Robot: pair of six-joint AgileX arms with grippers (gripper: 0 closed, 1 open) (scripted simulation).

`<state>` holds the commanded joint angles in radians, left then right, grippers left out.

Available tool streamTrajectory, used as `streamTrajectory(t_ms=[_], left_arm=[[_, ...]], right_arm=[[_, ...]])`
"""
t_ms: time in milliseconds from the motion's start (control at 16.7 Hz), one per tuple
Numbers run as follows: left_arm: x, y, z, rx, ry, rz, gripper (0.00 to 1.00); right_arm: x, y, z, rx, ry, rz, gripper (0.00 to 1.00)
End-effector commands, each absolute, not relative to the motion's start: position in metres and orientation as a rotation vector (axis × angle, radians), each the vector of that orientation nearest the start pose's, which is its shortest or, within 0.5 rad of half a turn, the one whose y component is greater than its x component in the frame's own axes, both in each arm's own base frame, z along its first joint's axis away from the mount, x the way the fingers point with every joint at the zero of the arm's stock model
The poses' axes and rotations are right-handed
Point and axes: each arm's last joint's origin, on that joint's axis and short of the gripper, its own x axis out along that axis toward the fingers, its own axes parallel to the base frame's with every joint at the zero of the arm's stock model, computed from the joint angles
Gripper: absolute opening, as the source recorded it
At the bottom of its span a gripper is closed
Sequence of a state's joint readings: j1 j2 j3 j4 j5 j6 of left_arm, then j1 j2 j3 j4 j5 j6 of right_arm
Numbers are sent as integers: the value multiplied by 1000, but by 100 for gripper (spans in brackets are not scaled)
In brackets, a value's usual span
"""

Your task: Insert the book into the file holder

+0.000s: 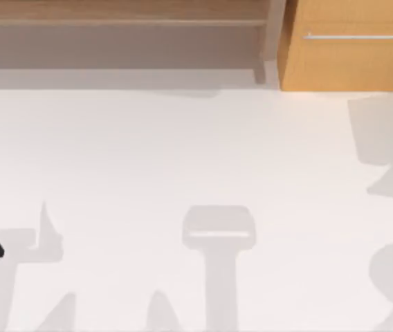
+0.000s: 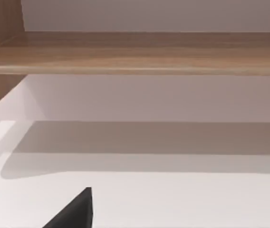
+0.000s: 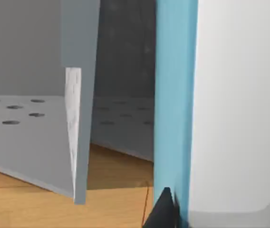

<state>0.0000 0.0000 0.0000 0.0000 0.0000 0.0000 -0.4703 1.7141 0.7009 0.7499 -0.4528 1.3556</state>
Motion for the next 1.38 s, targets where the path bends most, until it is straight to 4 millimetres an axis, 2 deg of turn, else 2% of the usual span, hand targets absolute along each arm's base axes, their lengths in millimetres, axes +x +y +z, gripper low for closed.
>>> streamTrajectory(t_ms=[120,300,420,840,1380], left_arm=[[106,-1,160,0,0,0,100],[106,-1,160,0,0,0,100],[106,-1,160,0,0,0,100],[106,-1,160,0,0,0,100],[106,-1,160,0,0,0,100]], right_arm=[[317,-160,160,1504,173,-210,0],[336,-173,155,1551,170,-233,0],[341,-174,153,1561,177,-236,0],[341,-175,153,1561,173,-237,0],[369,-175,149,1561,175,-235,0]])
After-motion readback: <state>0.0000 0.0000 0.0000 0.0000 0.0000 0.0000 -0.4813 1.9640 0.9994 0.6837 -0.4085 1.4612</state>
